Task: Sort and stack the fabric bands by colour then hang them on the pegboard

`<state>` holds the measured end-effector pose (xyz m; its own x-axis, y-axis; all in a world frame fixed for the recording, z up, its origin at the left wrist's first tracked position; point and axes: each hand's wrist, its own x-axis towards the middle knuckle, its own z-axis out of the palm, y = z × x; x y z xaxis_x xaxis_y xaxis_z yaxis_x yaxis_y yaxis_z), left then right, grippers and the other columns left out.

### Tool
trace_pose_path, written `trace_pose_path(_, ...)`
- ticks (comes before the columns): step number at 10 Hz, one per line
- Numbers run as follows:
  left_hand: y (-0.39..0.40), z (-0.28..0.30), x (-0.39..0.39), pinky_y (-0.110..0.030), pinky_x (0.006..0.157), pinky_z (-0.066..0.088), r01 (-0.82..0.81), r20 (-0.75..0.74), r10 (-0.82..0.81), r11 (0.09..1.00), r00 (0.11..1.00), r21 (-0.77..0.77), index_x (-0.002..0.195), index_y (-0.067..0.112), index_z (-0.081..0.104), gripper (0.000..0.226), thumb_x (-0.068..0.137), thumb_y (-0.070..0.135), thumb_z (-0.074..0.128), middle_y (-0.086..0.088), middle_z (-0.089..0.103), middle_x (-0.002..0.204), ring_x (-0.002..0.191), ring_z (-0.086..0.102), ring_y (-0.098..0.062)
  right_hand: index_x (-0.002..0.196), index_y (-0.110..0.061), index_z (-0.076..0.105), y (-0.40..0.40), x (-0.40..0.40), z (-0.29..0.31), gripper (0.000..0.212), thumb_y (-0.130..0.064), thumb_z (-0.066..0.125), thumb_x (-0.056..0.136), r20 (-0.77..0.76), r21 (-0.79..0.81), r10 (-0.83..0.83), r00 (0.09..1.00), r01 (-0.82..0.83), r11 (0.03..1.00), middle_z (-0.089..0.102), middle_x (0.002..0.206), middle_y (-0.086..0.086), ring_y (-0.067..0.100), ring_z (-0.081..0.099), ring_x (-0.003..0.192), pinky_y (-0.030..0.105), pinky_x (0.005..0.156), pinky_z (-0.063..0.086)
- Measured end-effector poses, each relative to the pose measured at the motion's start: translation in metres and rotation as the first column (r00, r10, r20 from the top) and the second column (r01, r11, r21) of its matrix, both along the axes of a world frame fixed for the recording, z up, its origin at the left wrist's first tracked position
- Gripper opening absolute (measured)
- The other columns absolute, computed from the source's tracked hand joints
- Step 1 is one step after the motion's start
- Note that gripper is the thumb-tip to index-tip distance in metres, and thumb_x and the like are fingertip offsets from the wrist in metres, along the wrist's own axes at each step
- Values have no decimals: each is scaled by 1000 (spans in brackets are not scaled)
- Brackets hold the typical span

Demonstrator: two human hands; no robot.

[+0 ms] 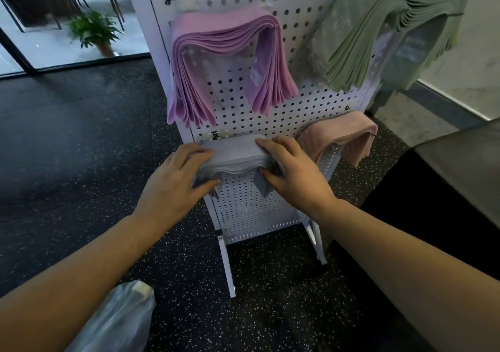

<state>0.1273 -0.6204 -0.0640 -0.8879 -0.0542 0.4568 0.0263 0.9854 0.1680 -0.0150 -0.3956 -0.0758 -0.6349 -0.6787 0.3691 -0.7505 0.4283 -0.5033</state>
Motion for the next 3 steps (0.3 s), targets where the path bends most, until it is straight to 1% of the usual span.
trace_pose_path(1,4,5,1,-47,97,53,-19,58,18,1000,998,14,131,5,58,62,86,48,63,-14,53,130,107,64,-35,149,-24,44,1,3,5,62,-30,69,93,4,9,7,1000,-7,1000,45,140,0,19,49,123,36,103,47)
trace_pose_path(2,4,9,3,-46,95,52,-9,69,10,1000,998,-15,131,5,58,65,84,50,63,-16,54,129,105,64,-35,149,-23,46,8,5,9,63,-29,71,91,-1,-10,14,1000,-14,1000,45,142,3,20,48,125,32,100,43)
trace_pose_path(3,2,11,13,-44,97,53,14,74,-10,999,997,-46,132,4,58,67,89,55,64,-15,54,130,108,63,-32,146,-23,49,23,11,15,60,-30,72,91,9,-24,-42,999,42,999,44,144,1,17,49,125,32,98,46)
